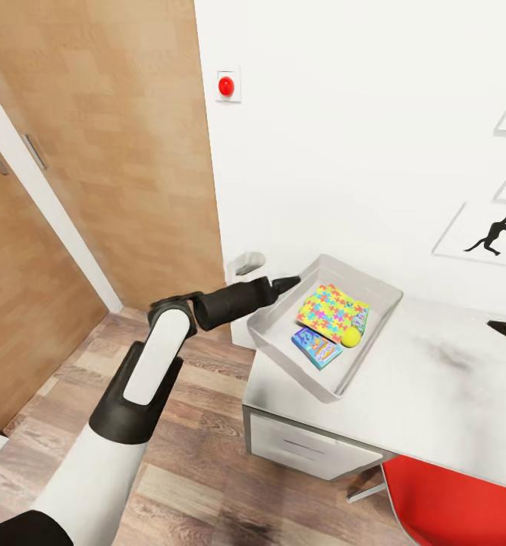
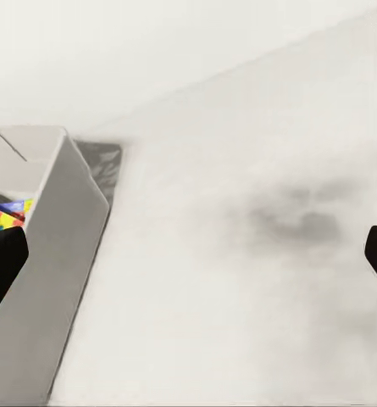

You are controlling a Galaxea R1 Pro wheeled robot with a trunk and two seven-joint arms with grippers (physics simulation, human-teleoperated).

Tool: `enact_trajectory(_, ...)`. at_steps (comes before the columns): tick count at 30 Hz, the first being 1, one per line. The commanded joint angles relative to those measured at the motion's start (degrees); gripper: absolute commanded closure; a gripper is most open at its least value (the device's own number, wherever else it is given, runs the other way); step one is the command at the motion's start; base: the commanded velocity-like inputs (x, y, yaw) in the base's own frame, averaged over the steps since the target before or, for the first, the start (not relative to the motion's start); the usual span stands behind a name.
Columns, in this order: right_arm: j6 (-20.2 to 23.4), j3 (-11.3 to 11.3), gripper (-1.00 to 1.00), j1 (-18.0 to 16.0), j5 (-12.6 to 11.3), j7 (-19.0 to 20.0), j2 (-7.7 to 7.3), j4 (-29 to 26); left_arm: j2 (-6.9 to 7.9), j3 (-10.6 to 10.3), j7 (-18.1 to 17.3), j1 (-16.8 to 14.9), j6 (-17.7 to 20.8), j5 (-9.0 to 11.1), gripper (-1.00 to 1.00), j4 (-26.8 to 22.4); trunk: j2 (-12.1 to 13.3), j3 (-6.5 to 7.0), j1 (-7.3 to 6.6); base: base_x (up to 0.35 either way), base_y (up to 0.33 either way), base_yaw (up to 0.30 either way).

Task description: Put all the toys in the child's room - the three board games (two on the bed and one on the table), the two jigsaw puzzles on the table, and the tennis ball on the table - inside the toy box on the table in the child's room.

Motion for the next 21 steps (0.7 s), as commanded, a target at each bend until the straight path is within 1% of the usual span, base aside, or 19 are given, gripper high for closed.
enact_trajectory(1, 0.2, -0.1, -1.00, 0.0, -0.8, -0.5, -0.03, 0.0, -0.03, -0.1, 0.6, -0.1, 0.2, 0.5, -1.00, 0.0, -0.1, -0.10, 0.04, 0.000, 0.000, -0.037)
enact_trajectory(2, 0.2, -1.4, -1.00, 1.4, -0.7, 2.4, -0.69, 0.0, -0.42, -1.5, 0.9, 0.1, -0.1, 1.0, -1.00, -0.2, -0.1, -0.10, 0.04, 0.000, 0.000, -0.076)
enact_trajectory(3, 0.2, -1.4, -1.00, 1.4, -0.7, 2.4, -0.69, 0.0, -0.42, -1.5, 0.9, 0.1, -0.1, 1.0, -1.00, -0.2, -0.1, -0.10, 0.04, 0.000, 0.000, -0.076)
enact_trajectory(5, 0.2, -3.4, -1.00, 4.1, -0.7, 7.9, -1.95, 0.0, -0.98, -4.2, 1.7, 0.5, -0.9, 2.2, -1.00, -0.4, -0.1, -0.10, 0.04, 0.000, 0.000, -0.133)
enact_trajectory(6, 0.2, -3.4, -1.00, 4.1, -0.7, 7.9, -1.95, 0.0, -0.98, -4.2, 1.7, 0.5, -0.9, 2.2, -1.00, -0.4, -0.1, -0.10, 0.04, 0.000, 0.000, -0.150)
enact_trajectory(7, 0.2, -4.1, -1.00, 5.2, -0.7, 10.4, -2.59, 0.0, -1.19, -5.4, 2.1, 0.6, -1.3, 2.8, -1.00, -0.5, -0.1, -0.10, 0.04, 0.000, 0.000, -0.176)
enact_trajectory(8, 0.2, -4.1, -1.00, 5.2, -0.7, 10.4, -2.59, 0.0, -1.19, -5.4, 2.1, 0.6, -1.3, 2.8, -1.00, -0.5, -0.1, -0.10, 0.04, 0.000, 0.000, -0.176)
enact_trajectory(10, 0.2, -5.2, -1.00, 6.8, -0.7, 14.6, -3.80, 0.0, -1.47, -7.3, 2.9, 0.9, -2.2, 3.7, -1.00, -0.6, -0.1, -0.10, 0.04, 0.000, 0.000, -0.206)
enact_trajectory(11, 0.2, -5.2, -1.00, 6.8, -0.7, 14.6, -3.80, 0.0, -1.47, -7.3, 2.9, 0.9, -2.2, 3.7, -1.00, -0.6, -0.1, -0.10, 0.04, 0.000, 0.000, -0.215)
enact_trajectory(13, 0.2, -5.8, -1.00, 7.8, -0.6, 17.4, -4.52, 0.0, -1.66, -8.5, 3.6, 1.1, -2.8, 4.2, -1.00, -0.8, -0.1, -0.10, 0.04, 0.000, 0.000, -0.234)
enact_trajectory(14, 0.2, -5.8, -1.00, 7.8, -0.6, 17.4, -4.52, 0.0, -1.66, -8.5, 3.6, 1.1, -2.8, 4.2, -1.00, -0.8, -0.1, -0.10, 0.04, 0.000, 0.000, -0.240)
enact_trajectory(18, 0.2, -6.4, -1.00, 8.6, -0.4, 19.8, -5.12, 0.0, -1.82, -9.7, 4.3, 1.6, -3.5, 4.8, -1.00, -0.9, -0.1, -0.10, 0.04, 0.000, 0.000, -0.253)
enact_trajectory(21, 0.2, -6.5, -1.00, 8.8, -0.4, 20.3, -5.25, 0.0, -1.85, -10.0, 4.5, 1.8, -3.8, 4.9, -1.00, -0.9, -0.1, -0.10, 0.04, 0.000, 0.000, -0.264)
